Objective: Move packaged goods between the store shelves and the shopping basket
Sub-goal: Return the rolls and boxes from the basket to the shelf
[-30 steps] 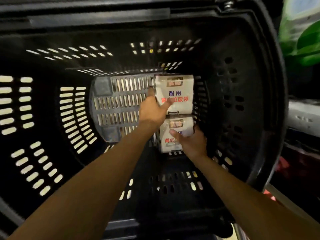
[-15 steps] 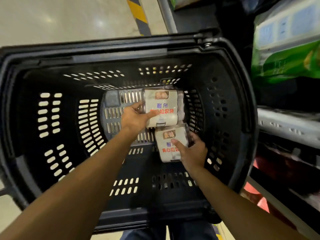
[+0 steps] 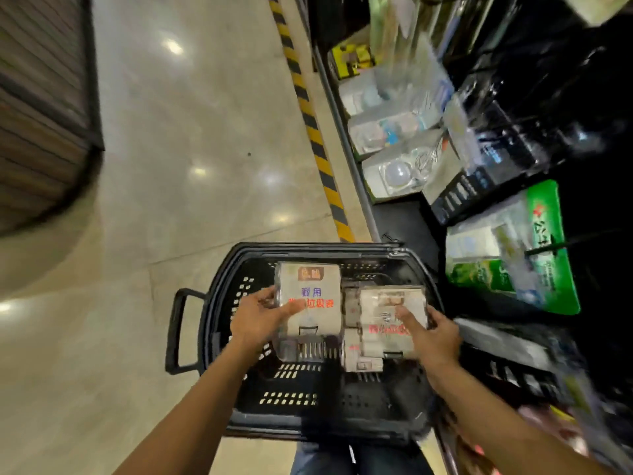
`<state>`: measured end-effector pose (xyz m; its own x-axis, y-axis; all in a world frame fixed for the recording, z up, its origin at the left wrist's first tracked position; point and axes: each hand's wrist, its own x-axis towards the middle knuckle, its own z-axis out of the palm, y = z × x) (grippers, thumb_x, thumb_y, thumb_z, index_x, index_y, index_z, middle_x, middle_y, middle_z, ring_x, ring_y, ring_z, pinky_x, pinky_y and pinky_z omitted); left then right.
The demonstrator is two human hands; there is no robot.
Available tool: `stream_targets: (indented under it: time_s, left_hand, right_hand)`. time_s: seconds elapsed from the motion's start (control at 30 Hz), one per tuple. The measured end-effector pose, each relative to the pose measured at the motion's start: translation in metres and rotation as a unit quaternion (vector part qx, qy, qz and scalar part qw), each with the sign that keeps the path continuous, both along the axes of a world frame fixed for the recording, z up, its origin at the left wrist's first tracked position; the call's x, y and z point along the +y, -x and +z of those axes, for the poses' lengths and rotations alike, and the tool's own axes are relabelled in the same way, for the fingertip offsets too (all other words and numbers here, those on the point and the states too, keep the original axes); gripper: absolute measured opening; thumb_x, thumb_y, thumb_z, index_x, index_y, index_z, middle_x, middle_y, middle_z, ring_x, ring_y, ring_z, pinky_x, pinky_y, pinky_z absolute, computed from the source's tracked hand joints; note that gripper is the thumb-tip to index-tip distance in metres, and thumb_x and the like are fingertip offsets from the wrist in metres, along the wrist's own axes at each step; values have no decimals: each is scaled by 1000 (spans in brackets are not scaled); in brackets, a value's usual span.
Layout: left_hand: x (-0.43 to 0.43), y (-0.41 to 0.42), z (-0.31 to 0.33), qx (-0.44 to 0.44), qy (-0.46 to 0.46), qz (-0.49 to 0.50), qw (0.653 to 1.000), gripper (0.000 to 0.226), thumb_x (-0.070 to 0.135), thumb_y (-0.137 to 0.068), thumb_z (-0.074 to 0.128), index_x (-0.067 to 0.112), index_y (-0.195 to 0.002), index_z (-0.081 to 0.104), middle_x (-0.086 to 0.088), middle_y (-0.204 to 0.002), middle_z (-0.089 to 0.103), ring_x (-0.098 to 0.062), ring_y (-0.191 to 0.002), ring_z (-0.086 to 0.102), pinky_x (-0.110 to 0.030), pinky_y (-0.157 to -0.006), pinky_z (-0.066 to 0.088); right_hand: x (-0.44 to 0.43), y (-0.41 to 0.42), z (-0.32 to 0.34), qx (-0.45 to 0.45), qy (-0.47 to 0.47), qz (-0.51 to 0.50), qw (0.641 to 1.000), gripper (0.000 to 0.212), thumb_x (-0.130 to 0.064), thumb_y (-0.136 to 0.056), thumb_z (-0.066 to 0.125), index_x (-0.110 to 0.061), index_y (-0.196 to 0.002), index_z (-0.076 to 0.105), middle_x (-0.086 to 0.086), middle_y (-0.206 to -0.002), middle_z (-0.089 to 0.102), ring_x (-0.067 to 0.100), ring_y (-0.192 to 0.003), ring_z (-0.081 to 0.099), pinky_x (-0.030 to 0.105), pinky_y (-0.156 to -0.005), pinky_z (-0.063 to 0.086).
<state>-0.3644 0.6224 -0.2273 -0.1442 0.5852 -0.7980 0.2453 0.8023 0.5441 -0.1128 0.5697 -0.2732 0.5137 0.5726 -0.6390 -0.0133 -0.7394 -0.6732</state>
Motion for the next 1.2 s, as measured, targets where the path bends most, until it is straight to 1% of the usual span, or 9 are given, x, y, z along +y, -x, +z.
stream_targets:
  time_s: [0.13, 0.2, 0.33, 0.47, 0.53, 0.73, 0.97, 1.07, 1.2]
  left_hand:
    - [-5, 1, 85, -17, -56, 2, 998, 39, 17, -72, 78, 9, -109, 67, -10, -97, 74, -24, -83, 72, -45, -80, 58]
    - [-9, 2, 121, -19, -80, 4, 997, 34, 15, -73, 78, 10, -106, 68, -11, -97, 73, -24, -84, 72, -43, -80, 58]
    - [-13, 11, 180, -5, -129, -22, 991, 26, 22, -73, 78, 17, -97, 69, -8, -95, 74, -24, -83, 72, -44, -81, 57]
    - [-15, 23, 214, 11, -162, -45, 986, 37, 32, -73, 78, 18, -105, 69, -4, -93, 74, -22, -81, 72, -47, -81, 57]
    - [-16, 29, 225, -2, -174, -56, 983, 39, 34, -72, 79, 18, -106, 69, -4, -93, 75, -22, -82, 72, -47, -82, 56]
    - [-31, 38, 257, -43, -209, -124, 969, 22, 31, -74, 78, 27, -92, 66, -3, -94, 74, -21, -84, 71, -44, -82, 57]
    - [-70, 23, 270, -86, -221, -254, 938, 34, 34, -69, 82, 21, -99, 72, -1, -93, 74, -19, -82, 72, -42, -79, 58]
    - [-100, 0, 277, -125, -214, -312, 917, 25, 24, -75, 79, 16, -98, 73, -1, -85, 75, -18, -76, 72, -36, -70, 60]
    - [-155, -38, 287, -169, -200, -383, 886, 21, 11, -78, 76, 9, -99, 72, -6, -89, 75, -19, -77, 72, -34, -71, 59]
  right_hand:
    - [21, -3, 72, 33, -51, 30, 998, 59, -35, -70, 81, 1, -113, 64, 15, -109, 68, 30, -100, 65, 47, -87, 53]
    - [29, -4, 111, 57, -71, 41, 995, 67, -40, -67, 82, 0, -117, 62, 14, -116, 65, 30, -106, 62, 45, -93, 51]
    - [40, -11, 175, 59, -130, 55, 988, 28, -24, -80, 74, -12, -103, 62, 8, -96, 65, 20, -81, 60, 13, -56, 50]
    - [23, -5, 213, 43, -160, 28, 986, 28, -35, -73, 78, -18, -94, 69, 12, -97, 71, 27, -86, 67, 40, -81, 57]
    - [10, 1, 228, 35, -183, -5, 983, 19, -35, -73, 77, -24, -86, 69, 10, -93, 72, 28, -87, 68, 47, -81, 56]
    - [-45, 29, 287, 17, -247, -96, 964, 17, -17, -83, 70, -8, -98, 66, 8, -87, 66, 10, -60, 59, 9, -41, 45]
    - [-150, 54, 314, -19, -268, -200, 942, 16, -12, -83, 70, -1, -94, 67, 5, -75, 67, 3, -49, 62, 15, -43, 47]
    - [-209, 49, 315, -21, -261, -251, 932, 29, -23, -77, 75, -2, -96, 70, 9, -81, 72, 20, -69, 70, 32, -63, 58]
    - [-290, 39, 326, -60, -263, -318, 909, 14, -21, -82, 71, -11, -91, 68, 0, -75, 69, 9, -60, 65, 15, -45, 48]
